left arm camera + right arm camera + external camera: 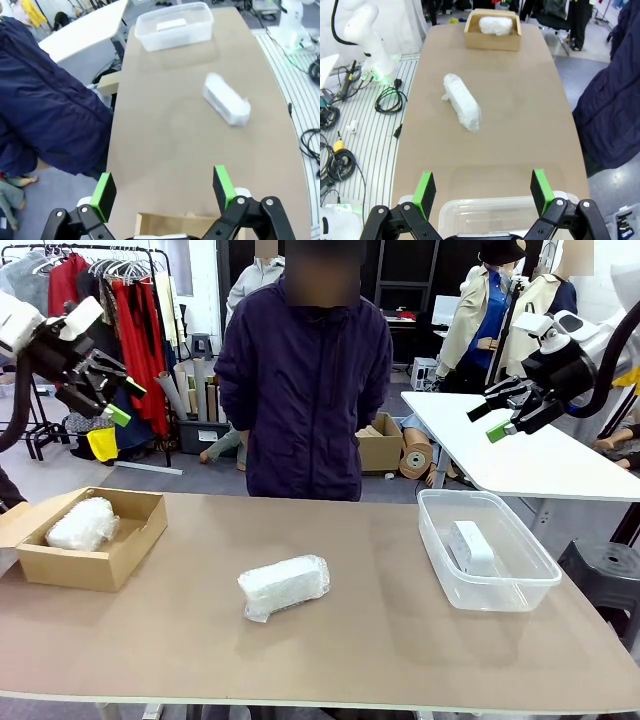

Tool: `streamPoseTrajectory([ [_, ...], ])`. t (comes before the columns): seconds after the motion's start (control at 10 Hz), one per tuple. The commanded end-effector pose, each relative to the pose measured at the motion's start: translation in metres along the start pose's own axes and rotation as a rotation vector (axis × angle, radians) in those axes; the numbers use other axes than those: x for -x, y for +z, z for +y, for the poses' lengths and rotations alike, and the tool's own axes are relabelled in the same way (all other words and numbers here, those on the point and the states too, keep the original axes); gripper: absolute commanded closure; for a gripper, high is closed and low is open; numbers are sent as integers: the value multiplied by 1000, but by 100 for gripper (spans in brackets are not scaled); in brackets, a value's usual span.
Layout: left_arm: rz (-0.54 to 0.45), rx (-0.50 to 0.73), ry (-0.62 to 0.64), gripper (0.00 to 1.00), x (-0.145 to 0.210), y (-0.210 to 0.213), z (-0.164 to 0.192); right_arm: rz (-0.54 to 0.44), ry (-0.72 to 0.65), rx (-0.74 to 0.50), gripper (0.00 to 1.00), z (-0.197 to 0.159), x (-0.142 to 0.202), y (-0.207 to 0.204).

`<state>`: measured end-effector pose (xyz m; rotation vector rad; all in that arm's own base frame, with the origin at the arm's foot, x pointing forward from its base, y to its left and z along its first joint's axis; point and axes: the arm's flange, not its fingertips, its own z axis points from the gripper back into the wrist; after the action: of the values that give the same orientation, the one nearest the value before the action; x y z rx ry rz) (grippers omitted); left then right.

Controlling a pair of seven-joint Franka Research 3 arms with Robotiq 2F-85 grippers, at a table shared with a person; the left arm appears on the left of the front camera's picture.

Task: Separate and place wrapped and unwrapped clocks.
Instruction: Pick up the Digital clock indicated by the person.

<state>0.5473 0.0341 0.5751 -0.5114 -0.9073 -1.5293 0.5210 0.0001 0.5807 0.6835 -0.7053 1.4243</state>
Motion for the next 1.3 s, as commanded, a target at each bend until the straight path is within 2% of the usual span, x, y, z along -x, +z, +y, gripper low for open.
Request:
streamPoseTrajectory([
  [0.0,-45,21,36,0,6,-4,9,6,12,-1,0,5,1,-1],
  [0.4,-11,68,176,0,17,-11,25,6,12,-1,0,5,1,-1],
  [0.5,57,19,237,0,17,-10,25,6,12,-1,0,5,1,-1],
  [0.6,-25,53,139,0,21,-18,19,6,12,-1,0,5,1,-1],
  [1.2,-25,53,139,0,21,-18,19,6,12,-1,0,5,1,-1],
])
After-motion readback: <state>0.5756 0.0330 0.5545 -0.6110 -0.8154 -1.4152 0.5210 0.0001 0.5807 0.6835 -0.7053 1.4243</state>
